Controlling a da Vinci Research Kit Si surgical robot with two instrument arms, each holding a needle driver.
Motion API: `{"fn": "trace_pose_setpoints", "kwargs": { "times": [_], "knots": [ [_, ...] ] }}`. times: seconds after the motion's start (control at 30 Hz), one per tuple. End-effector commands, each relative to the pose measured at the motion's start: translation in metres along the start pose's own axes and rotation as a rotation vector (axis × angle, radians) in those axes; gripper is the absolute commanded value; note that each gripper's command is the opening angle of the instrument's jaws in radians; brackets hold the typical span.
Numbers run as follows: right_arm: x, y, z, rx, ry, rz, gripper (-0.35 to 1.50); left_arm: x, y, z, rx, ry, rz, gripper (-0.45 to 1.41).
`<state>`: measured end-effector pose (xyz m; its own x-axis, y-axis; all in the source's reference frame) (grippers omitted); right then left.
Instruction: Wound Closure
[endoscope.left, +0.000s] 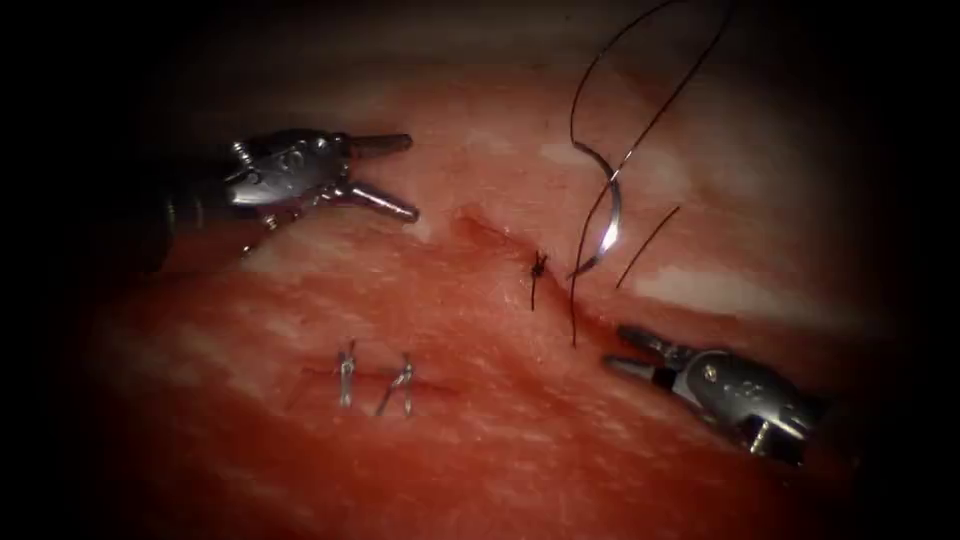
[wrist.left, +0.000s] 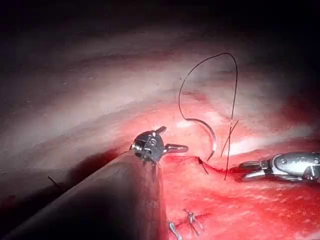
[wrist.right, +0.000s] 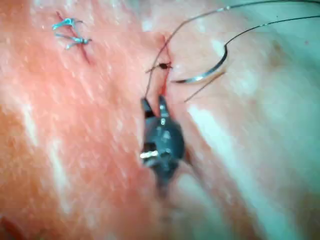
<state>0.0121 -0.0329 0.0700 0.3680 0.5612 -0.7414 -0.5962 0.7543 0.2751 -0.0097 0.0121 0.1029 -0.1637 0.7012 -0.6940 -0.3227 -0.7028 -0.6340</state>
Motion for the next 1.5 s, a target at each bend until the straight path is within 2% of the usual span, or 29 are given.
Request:
{"fn": "trace_pose_setpoints", "kwargs": {
  "times": [0.03, 0.13, 0.23, 0.43, 0.47, 0.5, 0.63, 0.87, 0.97, 1.23, 1.4, 1.47, 1.5],
  "knots": [
    [-0.0002, -0.0003, 0.001, 0.002, 0.0, 0.0, 0.24, -0.0004, -0.0002, 0.0007, -0.003, 0.001, -0.006, 0.42],
    [-0.0002, -0.0004, 0.001, 0.002, 0.001, 0.0, 0.25, -0.0002, -0.0012, 0.0041, 0.03, 0.023, -0.049, 0.57],
    [-0.0003, -0.0004, 0.0008, 0.004, 0.001, 0.0, 0.25, 0.0002, -0.0027, 0.0081, 0.069, 0.036, -0.062, 0.57],
    [-0.0002, -0.0006, 0.0008, 0.003, 0.001, 0.0, 0.29, -0.0001, -0.0049, 0.013, 0.133, 0.054, -0.11, 0.57],
    [-0.0002, -0.0006, 0.0008, 0.003, 0.001, 0.0, 0.29, -0.0001, -0.0049, 0.013, 0.133, 0.054, -0.11, 0.57],
    [-0.0002, -0.0007, 0.0008, 0.003, 0.001, 0.0, 0.3, -0.0007, -0.0058, 0.0145, 0.176, 0.035, -0.116, 0.57],
    [-0.0002, -0.0008, 0.0007, 0.002, 0.001, 0.0, 0.3, -0.0016, -0.0072, 0.016, 0.238, -0.012, -0.138, 0.57],
    [-0.0001, -0.0009, 0.0008, 0.001, 0.0, 0.007, 0.3, -0.0026, -0.0096, 0.0177, 0.302, -0.007, -0.197, 0.56],
    [-0.0001, -0.0009, 0.0009, 0.001, 0.0, 0.013, 0.3, -0.0036, -0.0104, 0.019, 0.297, 0.003, -0.229, 0.47],
    [0.0, -0.001, 0.001, 0.0, -0.003, 0.013, 0.32, -0.0051, -0.011, 0.0201, 0.288, -0.009, -0.237, 0.46],
    [0.0, -0.001, 0.0011, 0.0, -0.003, 0.013, 0.32, -0.005, -0.0118, 0.0199, 0.287, -0.009, -0.236, 0.29],
    [0.0, -0.001, 0.0011, -0.001, -0.003, 0.013, 0.32, -0.0049, -0.0121, 0.0198, 0.287, -0.009, -0.236, 0.1],
    [0.0, -0.001, 0.0011, -0.001, -0.003, 0.013, 0.32, -0.0048, -0.0122, 0.0198, 0.284, -0.009, -0.236, -0.06]
  ]
}}
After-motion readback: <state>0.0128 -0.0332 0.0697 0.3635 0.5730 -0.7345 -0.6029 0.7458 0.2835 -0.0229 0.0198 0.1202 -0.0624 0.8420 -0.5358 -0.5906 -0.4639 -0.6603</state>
